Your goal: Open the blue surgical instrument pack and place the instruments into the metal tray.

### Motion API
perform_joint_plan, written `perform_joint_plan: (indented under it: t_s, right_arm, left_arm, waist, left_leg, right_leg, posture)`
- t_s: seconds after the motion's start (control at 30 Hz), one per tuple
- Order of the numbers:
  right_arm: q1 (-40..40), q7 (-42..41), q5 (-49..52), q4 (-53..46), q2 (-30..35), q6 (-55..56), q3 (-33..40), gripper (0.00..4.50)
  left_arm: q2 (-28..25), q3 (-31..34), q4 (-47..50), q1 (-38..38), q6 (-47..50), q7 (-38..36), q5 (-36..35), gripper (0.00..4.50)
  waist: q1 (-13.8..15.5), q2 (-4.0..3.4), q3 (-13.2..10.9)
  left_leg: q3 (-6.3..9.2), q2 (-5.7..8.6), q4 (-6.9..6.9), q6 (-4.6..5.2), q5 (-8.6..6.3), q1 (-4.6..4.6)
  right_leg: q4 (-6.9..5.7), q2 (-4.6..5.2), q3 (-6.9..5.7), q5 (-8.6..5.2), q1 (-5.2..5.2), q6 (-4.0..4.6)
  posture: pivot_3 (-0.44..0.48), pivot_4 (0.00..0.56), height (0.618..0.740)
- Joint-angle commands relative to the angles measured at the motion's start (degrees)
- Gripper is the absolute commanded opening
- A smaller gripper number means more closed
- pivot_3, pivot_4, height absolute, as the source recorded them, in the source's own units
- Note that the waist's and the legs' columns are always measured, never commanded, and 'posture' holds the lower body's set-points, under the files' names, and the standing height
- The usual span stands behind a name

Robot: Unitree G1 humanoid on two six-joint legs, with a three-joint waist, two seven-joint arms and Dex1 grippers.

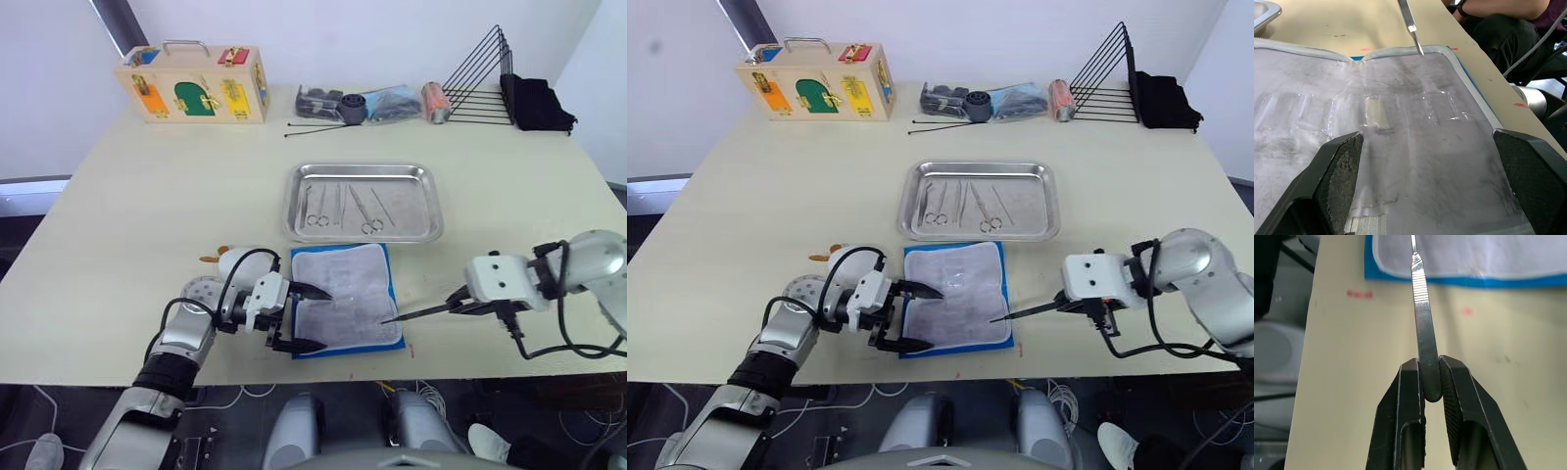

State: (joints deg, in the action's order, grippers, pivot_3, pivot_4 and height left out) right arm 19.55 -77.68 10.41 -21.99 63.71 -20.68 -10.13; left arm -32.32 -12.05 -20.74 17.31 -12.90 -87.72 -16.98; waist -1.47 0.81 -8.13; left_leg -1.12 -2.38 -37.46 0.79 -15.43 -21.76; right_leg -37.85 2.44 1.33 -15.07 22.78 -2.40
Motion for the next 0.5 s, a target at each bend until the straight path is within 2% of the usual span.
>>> perform_joint_plan:
  t_s: [0.03,0.17,0.5]
  right_arm:
    - [-0.5,1.0,1.1,-0.1,1.2,0.8,4.8,0.01]
    - [1.0,3.8,4.3,0.1,-0.1,-5.3,8.2,0.01]
    - [4.8,22.5,11.0,2.7,-15.2,-24.4,12.5,0.01]
  left_arm:
    - [-0.1,-2.3,-4.5,-1.7,0.6,-0.8,3.0,4.5]
    - [0.1,-2.3,-4.9,-1.7,0.1,-0.8,3.0,4.5]
    - [0.2,-2.6,-2.5,-2.1,1.4,0.1,2.7,4.5]
  waist:
    - [0.0,-0.01,0.0]
    - [0.2,-0.13,0.0]
    - [0.6,-0.26,0.1]
  left_leg:
    - [-0.01,0.0,0.0,0.0,0.0,0.01]
    - [-0.03,0.0,0.0,0.0,0.0,0.0]
    - [-0.02,0.01,0.0,0.0,0.0,-0.02]
  right_leg:
    - [-0.01,0.0,0.0,0.0,0.0,0.0]
    - [-0.01,0.0,0.02,0.0,-0.01,0.0]
    - [-0.01,0.0,0.04,0.01,0.0,0.01]
  posture:
    - [0.0,0.15,0.74]
    - [0.0,0.15,0.74]
    - [0.0,0.15,0.74]
